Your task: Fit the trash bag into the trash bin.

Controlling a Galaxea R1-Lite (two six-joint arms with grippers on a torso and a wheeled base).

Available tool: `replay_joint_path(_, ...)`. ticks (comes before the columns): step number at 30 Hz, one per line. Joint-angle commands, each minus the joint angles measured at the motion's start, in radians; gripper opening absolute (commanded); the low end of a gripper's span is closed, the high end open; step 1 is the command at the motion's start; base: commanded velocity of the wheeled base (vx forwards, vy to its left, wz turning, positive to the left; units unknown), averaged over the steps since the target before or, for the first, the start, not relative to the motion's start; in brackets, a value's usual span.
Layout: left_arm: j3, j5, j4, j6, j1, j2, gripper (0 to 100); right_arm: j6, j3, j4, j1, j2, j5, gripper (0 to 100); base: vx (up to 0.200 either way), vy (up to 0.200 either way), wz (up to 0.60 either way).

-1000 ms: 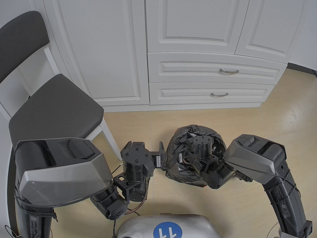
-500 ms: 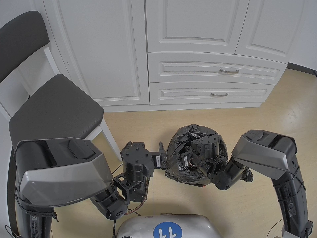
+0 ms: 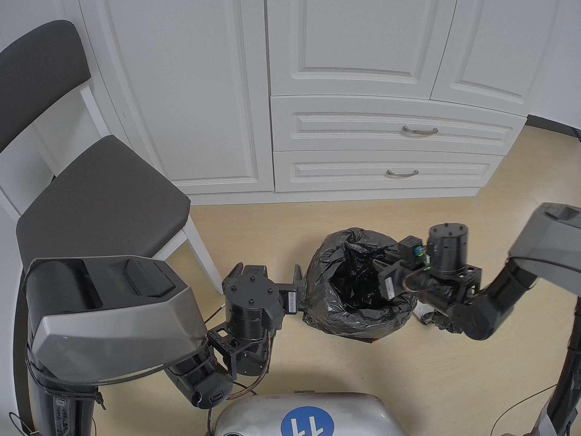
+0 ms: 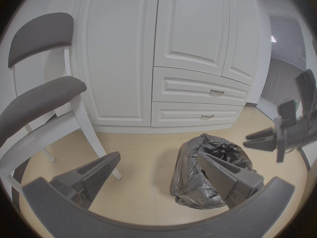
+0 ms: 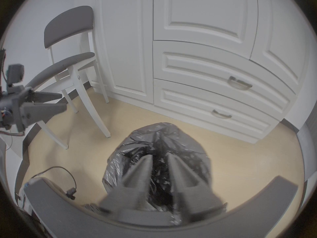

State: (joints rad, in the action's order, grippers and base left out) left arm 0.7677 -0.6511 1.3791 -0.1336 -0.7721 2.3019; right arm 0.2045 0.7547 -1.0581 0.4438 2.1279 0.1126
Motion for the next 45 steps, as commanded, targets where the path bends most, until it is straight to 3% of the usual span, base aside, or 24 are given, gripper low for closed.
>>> replay_joint_path(1,-0.064,0.004,0.003,0.005,-0.027,-0.035,100,0.052,-0.202,0.0,-0.105,-0.292,-0.016,100,0.0,0.0,0.0)
replay_joint_path(7,-0.123,0.011,0.0,0.031,-0.081,-0.091,100,0.043,-0.388,0.013,-0.16,-0.514,-0.037,100,0.0,0.0,0.0)
replay_joint_path(13,-0.218,0.099,-0.006,0.039,-0.099,-0.245,100,0.041,-0.48,0.119,-0.208,-0.645,0.033,100,0.0,0.0,0.0)
replay_joint_path(14,-0.261,0.122,-0.026,0.04,-0.101,-0.325,100,0.019,-0.477,0.233,-0.212,-0.72,0.088,100,0.0,0.0,0.0)
replay_joint_path(16,-0.269,0.123,-0.034,0.042,-0.101,-0.34,100,0.012,-0.477,0.26,-0.212,-0.74,0.099,100,0.0,0.0,0.0)
replay_joint_path(17,-0.318,0.125,-0.115,0.068,-0.095,-0.452,100,-0.02,-0.469,0.454,-0.209,-0.887,0.142,100,0.0,0.0,0.0)
replay_joint_path(22,-0.412,0.126,-0.255,0.069,-0.119,-0.708,100,-0.048,-0.328,0.906,-0.209,-1.171,0.144,100,0.0,0.0,0.0)
replay_joint_path(24,-0.418,0.126,-0.273,0.069,-0.127,-0.746,100,-0.066,-0.301,0.971,-0.205,-1.209,0.142,100,0.0,0.0,0.0)
replay_joint_path(26,-0.423,0.126,-0.348,0.066,-0.128,-0.858,100,-0.115,-0.21,1.129,-0.201,-1.31,0.137,100,0.0,0.0,0.0)
replay_joint_path(30,-0.421,0.126,-0.428,0.062,-0.107,-0.969,100,-0.122,-0.149,1.242,-0.201,-1.395,0.137,100,0.0,0.0,0.0)
replay_joint_path(36,-0.412,0.126,-0.572,0.032,-0.041,-1.073,100,-0.129,-0.064,1.426,-0.212,-1.408,0.136,100,0.0,0.0,0.0)
replay_joint_path(41,-0.334,0.128,-0.781,-0.116,-0.029,-1.119,100,-0.336,-0.008,1.501,-0.215,-1.201,0.107,100,0.0,0.0,0.0)
replay_joint_path(42,-0.334,0.128,-0.781,-0.116,-0.029,-1.119,100,-0.336,-0.008,1.501,-0.215,-1.201,0.107,100,0.0,0.0,0.0)
replay_joint_path(43,-0.289,0.13,-0.856,-0.158,-0.029,-1.113,100,-0.392,-0.009,1.495,-0.252,-1.089,0.068,100,0.0,0.0,0.0)
replay_joint_path(44,-0.281,0.13,-0.867,-0.164,-0.029,-1.112,100,-0.395,-0.009,1.495,-0.263,-1.071,0.059,100,0.0,0.0,0.0)
replay_joint_path(45,-0.248,0.131,-0.924,-0.192,-0.029,-1.104,100,-0.392,-0.02,1.488,-0.341,-0.971,0.002,100,0.0,0.0,0.0)
